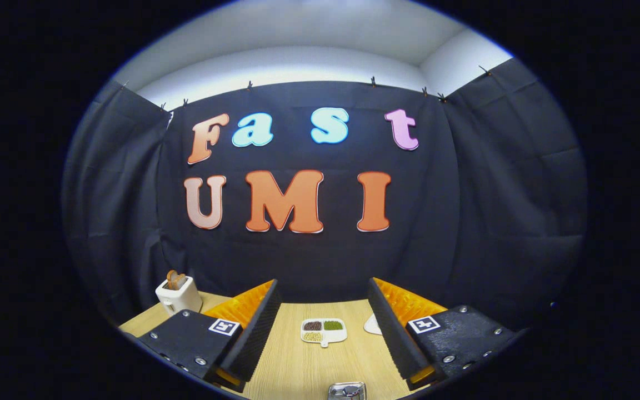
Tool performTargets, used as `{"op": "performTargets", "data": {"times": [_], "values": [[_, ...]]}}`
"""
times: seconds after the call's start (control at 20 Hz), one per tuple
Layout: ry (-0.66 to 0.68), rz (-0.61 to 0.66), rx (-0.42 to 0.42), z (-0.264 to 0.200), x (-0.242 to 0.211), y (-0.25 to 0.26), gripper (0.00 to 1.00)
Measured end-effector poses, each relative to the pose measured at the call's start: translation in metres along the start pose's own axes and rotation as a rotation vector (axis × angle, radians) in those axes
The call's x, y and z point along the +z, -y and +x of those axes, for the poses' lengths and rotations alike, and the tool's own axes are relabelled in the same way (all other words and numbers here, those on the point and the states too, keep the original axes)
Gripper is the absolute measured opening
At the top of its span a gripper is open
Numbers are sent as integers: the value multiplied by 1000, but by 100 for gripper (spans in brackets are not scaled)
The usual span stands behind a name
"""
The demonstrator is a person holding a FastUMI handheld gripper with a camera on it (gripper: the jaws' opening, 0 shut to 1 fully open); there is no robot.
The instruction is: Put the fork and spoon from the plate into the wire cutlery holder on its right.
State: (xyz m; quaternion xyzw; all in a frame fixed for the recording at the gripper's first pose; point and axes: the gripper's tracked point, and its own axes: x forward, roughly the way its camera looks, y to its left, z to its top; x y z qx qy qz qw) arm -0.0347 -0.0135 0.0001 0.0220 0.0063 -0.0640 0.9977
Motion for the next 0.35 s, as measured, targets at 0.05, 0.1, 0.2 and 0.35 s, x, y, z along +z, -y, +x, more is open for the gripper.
{"op": "performTargets", "data": {"times": [0.05, 0.1, 0.2, 0.35], "values": [[34, 0, 1, -1, 7, -1, 95], [73, -2, -1, -1, 14, 0, 95], [140, -21, 7, -4, 27, -2, 95], [160, -47, -5, -9, 27, -1, 95]]}}
